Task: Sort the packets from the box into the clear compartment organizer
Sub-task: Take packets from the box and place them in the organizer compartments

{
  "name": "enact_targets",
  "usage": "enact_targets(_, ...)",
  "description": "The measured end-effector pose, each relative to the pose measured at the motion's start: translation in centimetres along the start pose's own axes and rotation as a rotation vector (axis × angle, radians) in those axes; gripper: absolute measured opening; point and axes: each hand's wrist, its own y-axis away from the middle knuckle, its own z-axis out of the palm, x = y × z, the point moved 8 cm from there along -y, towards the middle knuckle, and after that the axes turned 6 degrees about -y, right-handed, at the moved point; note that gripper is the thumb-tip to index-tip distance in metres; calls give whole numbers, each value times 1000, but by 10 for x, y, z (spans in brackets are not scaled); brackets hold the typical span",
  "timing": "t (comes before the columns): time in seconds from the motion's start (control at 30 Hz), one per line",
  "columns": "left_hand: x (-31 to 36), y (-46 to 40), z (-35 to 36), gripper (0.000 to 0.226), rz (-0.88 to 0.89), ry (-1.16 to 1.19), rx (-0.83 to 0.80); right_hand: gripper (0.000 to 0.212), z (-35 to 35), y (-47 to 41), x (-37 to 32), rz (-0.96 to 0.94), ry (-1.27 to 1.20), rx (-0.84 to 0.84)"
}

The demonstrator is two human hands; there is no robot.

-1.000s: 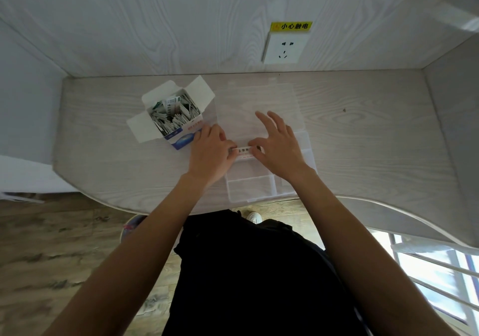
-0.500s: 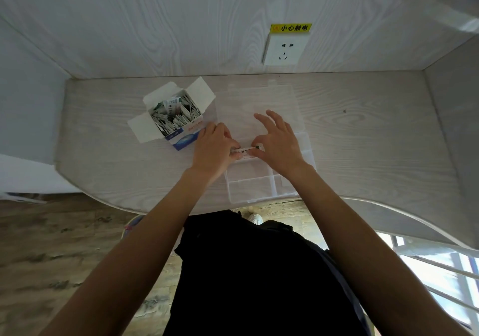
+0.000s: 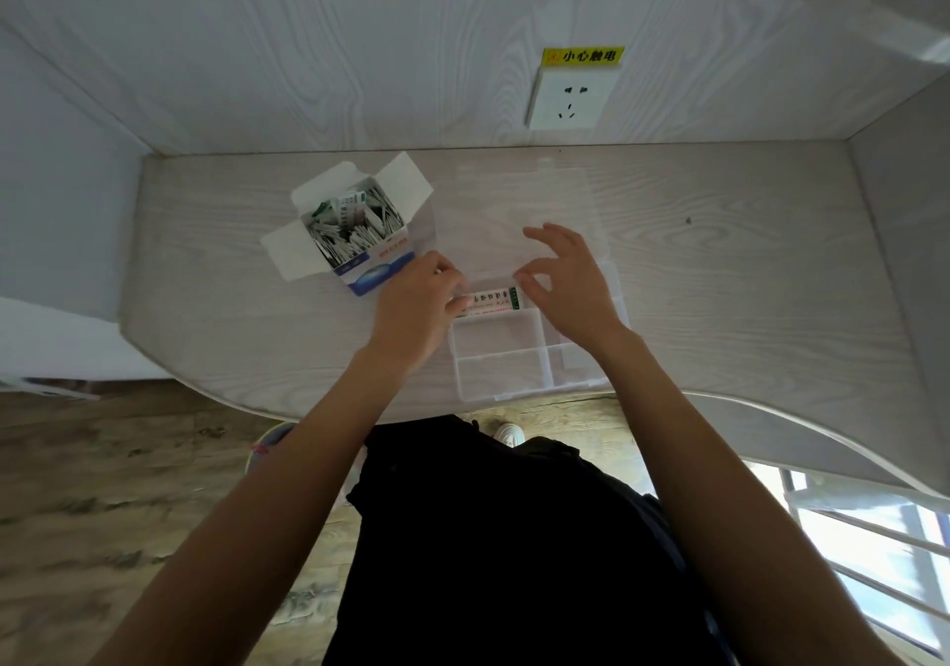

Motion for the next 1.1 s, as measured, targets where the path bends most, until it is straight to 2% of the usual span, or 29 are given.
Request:
enact_targets(0.07,6,8,-15,16,35,41,68,15,-16,6,-2,1,-87,128)
enact_targets(0.17,16,29,-56,19,119,103,279,13,-40,10,-17,7,-231,257)
enact_targets(0.23,3,42,-84,26,38,108,415,14,-45,2,-36,-19,-336,255)
enact_targets(0.33,-33,54,-112,27,-142,18,559,19,-37,-17,-69,-59,-456,134)
enact_targets(0.37,-47,54,-115,31,-199,-20,551,22,-33,-23,-81,-89,-452,102)
enact_targets(0.43,-72,52,-108,55,-307,-46,434,27,-24,-35,-108,-193,-354,52)
enact_targets(0.53,-95,46,-94,80,-398,1,301,30,0,-55,-146,-321,-61,-32)
enact_targets(0.63,-98,38,-86,77,-404,-54,260,33,25,-75,-165,-332,303,-116)
enact_targets(0.73,-100,37,-87,68,-425,-58,301,40,43,-83,-176,-323,483,-184)
enact_targets(0.87,-103,37,-89,64,-423,-14,313,34,55,-86,-178,-255,481,-218)
enact_targets(1.0,-103,39,-88,63,-400,0,327,38,60,-86,-179,-269,419,-210)
enact_targets(1.1,-104,38,-89,63,-404,-9,317,22,69,-89,-182,-318,378,-232)
